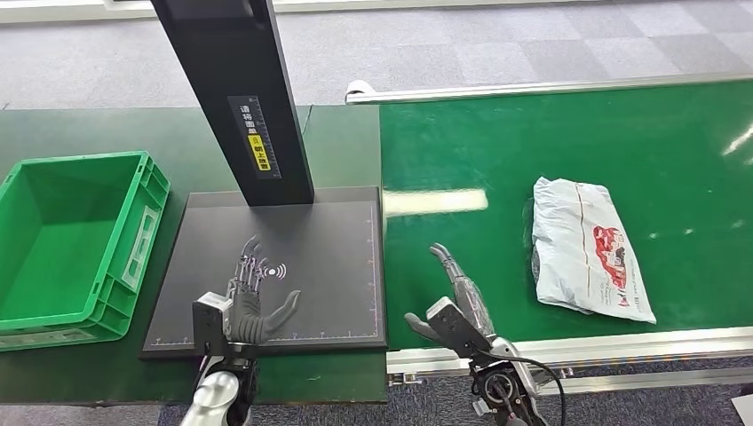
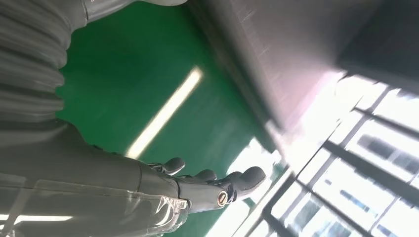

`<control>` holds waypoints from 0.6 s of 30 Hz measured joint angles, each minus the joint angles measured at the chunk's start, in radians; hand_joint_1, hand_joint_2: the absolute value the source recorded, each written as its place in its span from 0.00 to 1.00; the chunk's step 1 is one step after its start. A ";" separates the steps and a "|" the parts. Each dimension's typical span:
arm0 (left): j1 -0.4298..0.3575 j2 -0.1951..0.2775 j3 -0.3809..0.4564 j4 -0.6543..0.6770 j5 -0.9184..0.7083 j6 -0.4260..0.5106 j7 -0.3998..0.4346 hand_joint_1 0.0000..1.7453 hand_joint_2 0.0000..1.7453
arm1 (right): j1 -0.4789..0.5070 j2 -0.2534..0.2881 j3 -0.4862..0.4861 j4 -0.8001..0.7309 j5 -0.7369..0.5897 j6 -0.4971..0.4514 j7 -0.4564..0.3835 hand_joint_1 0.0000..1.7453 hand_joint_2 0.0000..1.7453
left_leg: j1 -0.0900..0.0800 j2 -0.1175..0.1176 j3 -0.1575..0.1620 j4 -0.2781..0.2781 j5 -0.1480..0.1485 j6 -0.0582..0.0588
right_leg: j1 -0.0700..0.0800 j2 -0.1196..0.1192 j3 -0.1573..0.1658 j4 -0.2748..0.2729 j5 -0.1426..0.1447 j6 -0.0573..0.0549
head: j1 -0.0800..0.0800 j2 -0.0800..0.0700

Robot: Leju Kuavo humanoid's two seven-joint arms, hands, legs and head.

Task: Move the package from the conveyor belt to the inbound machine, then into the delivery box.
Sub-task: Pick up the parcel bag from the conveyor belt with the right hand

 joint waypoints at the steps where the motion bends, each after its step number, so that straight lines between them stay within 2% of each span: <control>1: 0.015 0.001 0.000 -0.018 0.000 -0.006 -0.001 0.00 1.00 | 0.014 -0.010 -0.002 -0.028 0.065 -0.038 0.030 0.00 1.00 | 0.000 0.000 0.000 0.000 0.000 0.000 | 0.000 0.000 0.000 0.000 0.000 0.000 | 0.000 0.000; 5: 0.062 -0.001 -0.002 -0.060 0.004 -0.026 0.002 0.00 1.00 | 0.089 -0.055 -0.039 -0.156 0.289 -0.131 0.157 0.00 1.00 | -0.001 0.000 0.000 0.000 -0.001 0.001 | -0.001 -0.001 0.000 -0.001 0.000 0.000 | 0.000 0.000; 8: 0.092 -0.007 -0.006 -0.059 0.011 -0.035 -0.008 0.00 1.00 | 0.158 -0.088 -0.120 -0.260 0.382 -0.144 0.225 0.00 1.00 | -0.001 -0.002 -0.001 0.000 -0.001 0.001 | -0.001 -0.002 0.000 -0.001 -0.001 0.001 | 0.000 0.000; 13: 0.113 -0.011 -0.016 -0.049 0.025 -0.029 -0.023 0.00 1.00 | 0.234 -0.108 -0.280 -0.357 0.414 -0.114 0.240 0.00 1.00 | -0.001 -0.002 -0.001 0.000 -0.001 0.001 | -0.001 -0.003 0.000 -0.001 -0.001 0.001 | 0.000 0.000; 18: 0.123 -0.012 -0.023 -0.048 0.029 -0.036 -0.017 0.00 1.00 | 0.269 -0.108 -0.389 -0.374 0.386 -0.093 0.226 0.00 1.00 | -0.001 -0.002 -0.001 0.000 -0.001 0.001 | -0.001 -0.003 0.000 -0.001 -0.001 0.001 | 0.000 0.000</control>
